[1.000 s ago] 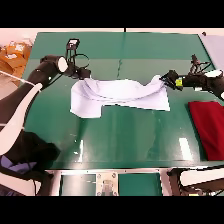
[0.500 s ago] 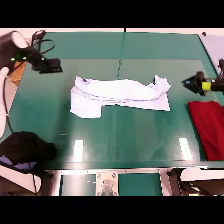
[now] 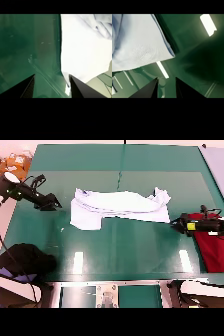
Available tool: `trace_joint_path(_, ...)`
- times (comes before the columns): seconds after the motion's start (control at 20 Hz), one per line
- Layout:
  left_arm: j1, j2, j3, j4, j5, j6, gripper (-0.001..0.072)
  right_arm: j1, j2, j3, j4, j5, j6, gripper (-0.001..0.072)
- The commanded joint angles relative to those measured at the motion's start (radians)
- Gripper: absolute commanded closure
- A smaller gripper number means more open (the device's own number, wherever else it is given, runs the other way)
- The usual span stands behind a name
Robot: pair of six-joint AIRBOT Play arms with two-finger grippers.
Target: Fold the shirts.
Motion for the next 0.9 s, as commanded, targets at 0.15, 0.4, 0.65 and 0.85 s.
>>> trace_joint_path(0.15, 0.007, -0.001, -0.030, -0.068, 0.030, 0.036, 0.0220, 0.171, -0.032, -0.028, 0.167, -0.346, 0.016, 0.0437)
trace_joint_path(0.4, 0.007, -0.003, -0.055, -0.091, 0.089, 0.043, 0.0220, 0.177, -0.032, -0.004, 0.165, -0.342, -0.024, 0.0691)
trace_joint_path(0.65, -0.010, -0.003, -0.168, -0.270, 0.195, 0.106, 0.0220, 0.179, -0.032, -0.004, 0.166, -0.308, -0.055, 0.0691)
trace_joint_path(0.85, -0.116, -0.003, -0.250, -0.268, 0.239, 0.130, 0.0221, 0.179, -0.032, -0.004, 0.167, -0.302, -0.055, 0.0691)
